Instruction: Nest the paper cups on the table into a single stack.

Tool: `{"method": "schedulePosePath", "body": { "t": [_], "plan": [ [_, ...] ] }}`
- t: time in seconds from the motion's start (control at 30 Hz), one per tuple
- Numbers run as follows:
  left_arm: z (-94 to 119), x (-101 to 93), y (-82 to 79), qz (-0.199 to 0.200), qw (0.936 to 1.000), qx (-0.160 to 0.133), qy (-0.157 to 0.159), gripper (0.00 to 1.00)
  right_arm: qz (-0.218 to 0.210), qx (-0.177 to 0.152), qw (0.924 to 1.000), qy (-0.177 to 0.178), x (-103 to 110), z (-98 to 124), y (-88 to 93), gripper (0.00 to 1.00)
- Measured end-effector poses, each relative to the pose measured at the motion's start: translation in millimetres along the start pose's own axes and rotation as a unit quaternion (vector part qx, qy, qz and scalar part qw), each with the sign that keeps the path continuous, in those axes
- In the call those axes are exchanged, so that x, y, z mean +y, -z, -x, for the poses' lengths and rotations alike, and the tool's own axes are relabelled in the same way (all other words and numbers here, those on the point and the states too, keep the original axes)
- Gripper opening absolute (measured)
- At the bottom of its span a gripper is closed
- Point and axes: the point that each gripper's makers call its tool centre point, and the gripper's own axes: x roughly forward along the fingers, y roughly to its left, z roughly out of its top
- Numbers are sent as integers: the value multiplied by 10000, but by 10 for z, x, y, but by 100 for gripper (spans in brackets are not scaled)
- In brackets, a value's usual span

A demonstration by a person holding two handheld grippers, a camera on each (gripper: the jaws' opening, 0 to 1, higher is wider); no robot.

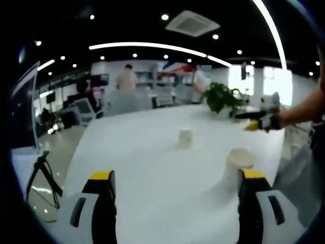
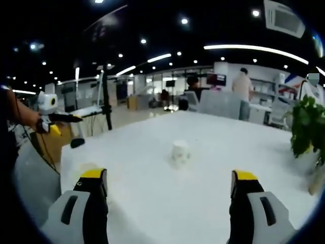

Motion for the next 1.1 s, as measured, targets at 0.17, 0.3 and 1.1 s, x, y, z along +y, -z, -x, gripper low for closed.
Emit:
{"method": "schedulePosePath", "body": {
  "t": [0.17, 0.3, 1.1],
  "plan": [
    [-31, 17, -8, 43, 10000, -23, 37, 98, 4, 7, 10000, -22, -54, -117, 43, 100],
    [-70, 16, -27, 29, 10000, -50, 65, 98, -53, -13, 10000, 9, -126, -212, 88, 100],
    [-160, -62, 53, 61, 9998, 166, 19, 98, -298, -58, 9992, -256, -322, -1182, 143, 100]
  ]
}}
